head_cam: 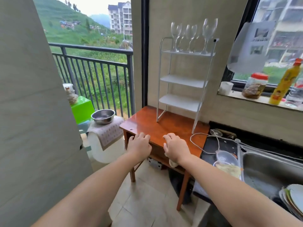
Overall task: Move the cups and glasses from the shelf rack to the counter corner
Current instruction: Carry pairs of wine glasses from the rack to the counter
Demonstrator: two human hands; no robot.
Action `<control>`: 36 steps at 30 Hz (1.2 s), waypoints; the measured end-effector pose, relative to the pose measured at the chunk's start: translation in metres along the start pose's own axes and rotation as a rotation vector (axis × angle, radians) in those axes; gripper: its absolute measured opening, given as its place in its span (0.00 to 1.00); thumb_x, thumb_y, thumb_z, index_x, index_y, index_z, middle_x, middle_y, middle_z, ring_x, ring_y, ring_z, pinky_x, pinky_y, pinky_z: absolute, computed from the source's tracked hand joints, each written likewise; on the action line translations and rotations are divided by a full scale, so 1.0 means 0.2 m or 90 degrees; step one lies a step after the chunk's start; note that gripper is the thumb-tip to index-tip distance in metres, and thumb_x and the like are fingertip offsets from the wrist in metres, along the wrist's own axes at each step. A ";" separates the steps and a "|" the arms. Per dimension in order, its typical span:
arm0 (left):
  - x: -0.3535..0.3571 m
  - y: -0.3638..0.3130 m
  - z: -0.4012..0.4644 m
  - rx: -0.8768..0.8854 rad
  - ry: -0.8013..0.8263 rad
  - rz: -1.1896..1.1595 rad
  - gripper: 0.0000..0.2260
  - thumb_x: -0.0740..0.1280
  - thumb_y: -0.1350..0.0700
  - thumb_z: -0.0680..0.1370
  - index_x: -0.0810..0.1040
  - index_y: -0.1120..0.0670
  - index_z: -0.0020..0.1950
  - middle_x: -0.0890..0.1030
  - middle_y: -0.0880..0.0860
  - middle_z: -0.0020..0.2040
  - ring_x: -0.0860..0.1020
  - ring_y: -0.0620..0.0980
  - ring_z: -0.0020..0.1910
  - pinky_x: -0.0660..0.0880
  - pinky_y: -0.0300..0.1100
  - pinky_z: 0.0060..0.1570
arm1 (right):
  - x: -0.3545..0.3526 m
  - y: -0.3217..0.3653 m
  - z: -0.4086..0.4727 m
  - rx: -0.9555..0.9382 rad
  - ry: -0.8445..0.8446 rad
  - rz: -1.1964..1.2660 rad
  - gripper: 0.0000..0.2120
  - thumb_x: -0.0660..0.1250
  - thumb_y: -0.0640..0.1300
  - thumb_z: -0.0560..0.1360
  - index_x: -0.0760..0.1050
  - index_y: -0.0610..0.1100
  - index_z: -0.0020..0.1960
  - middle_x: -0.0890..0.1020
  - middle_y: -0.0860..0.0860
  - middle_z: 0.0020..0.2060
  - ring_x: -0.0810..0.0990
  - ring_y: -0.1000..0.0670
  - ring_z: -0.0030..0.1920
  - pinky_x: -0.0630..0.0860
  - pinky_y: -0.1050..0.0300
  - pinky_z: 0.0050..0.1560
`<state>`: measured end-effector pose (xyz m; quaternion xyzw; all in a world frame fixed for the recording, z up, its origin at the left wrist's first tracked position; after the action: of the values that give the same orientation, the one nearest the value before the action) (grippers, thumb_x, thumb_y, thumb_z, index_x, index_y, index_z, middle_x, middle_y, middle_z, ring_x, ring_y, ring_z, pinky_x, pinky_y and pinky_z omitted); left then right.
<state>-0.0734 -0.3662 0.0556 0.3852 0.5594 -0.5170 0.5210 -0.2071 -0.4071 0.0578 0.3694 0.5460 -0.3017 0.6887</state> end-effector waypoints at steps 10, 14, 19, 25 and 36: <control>-0.24 -0.21 0.96 0.096 -0.115 -0.026 0.15 0.55 0.54 0.79 0.73 0.54 0.64 0.74 0.55 0.64 0.70 0.55 0.66 0.66 0.50 0.64 | -0.34 -0.37 0.86 0.042 -0.092 -0.002 0.20 0.54 0.46 0.80 0.67 0.45 0.71 0.72 0.45 0.68 0.72 0.43 0.65 0.69 0.48 0.64; -0.44 -0.33 1.30 0.115 -0.131 -0.089 0.17 0.58 0.55 0.79 0.71 0.55 0.67 0.73 0.56 0.66 0.68 0.56 0.68 0.67 0.50 0.63 | -0.59 -0.48 1.18 0.053 -0.140 0.002 0.19 0.54 0.45 0.81 0.67 0.43 0.71 0.70 0.44 0.68 0.70 0.42 0.67 0.70 0.48 0.63; -0.75 -0.48 1.64 0.148 -0.180 -0.162 0.18 0.58 0.56 0.78 0.70 0.56 0.68 0.72 0.58 0.67 0.68 0.57 0.68 0.70 0.51 0.63 | -0.94 -0.58 1.43 0.059 -0.224 0.035 0.19 0.55 0.43 0.80 0.67 0.42 0.71 0.69 0.45 0.70 0.68 0.42 0.68 0.72 0.46 0.63; -1.06 -0.67 1.98 0.188 -0.228 -0.233 0.18 0.58 0.57 0.77 0.72 0.57 0.67 0.74 0.59 0.66 0.71 0.59 0.65 0.71 0.50 0.57 | -1.26 -0.73 1.63 0.098 -0.319 0.059 0.18 0.56 0.40 0.79 0.69 0.38 0.67 0.69 0.43 0.67 0.72 0.41 0.64 0.72 0.47 0.60; -1.13 -0.78 2.50 0.138 -0.088 -0.584 0.09 0.59 0.61 0.77 0.78 0.63 0.48 0.81 0.61 0.43 0.82 0.62 0.50 0.78 0.48 0.44 | -1.39 -1.09 1.87 0.386 -0.440 0.572 0.19 0.56 0.38 0.76 0.63 0.37 0.67 0.75 0.44 0.57 0.84 0.43 0.41 0.82 0.42 0.52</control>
<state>-0.0959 -0.8578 0.3438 0.1155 0.5787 -0.7732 0.2320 -0.2486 -0.8365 0.3390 0.6222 -0.0247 -0.2266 0.7489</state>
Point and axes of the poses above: each hand's wrist, its own z-axis towards the middle knuckle, its own x-axis out of the palm, y = z × x, the point moved 6 cm from there along z, towards the middle knuckle
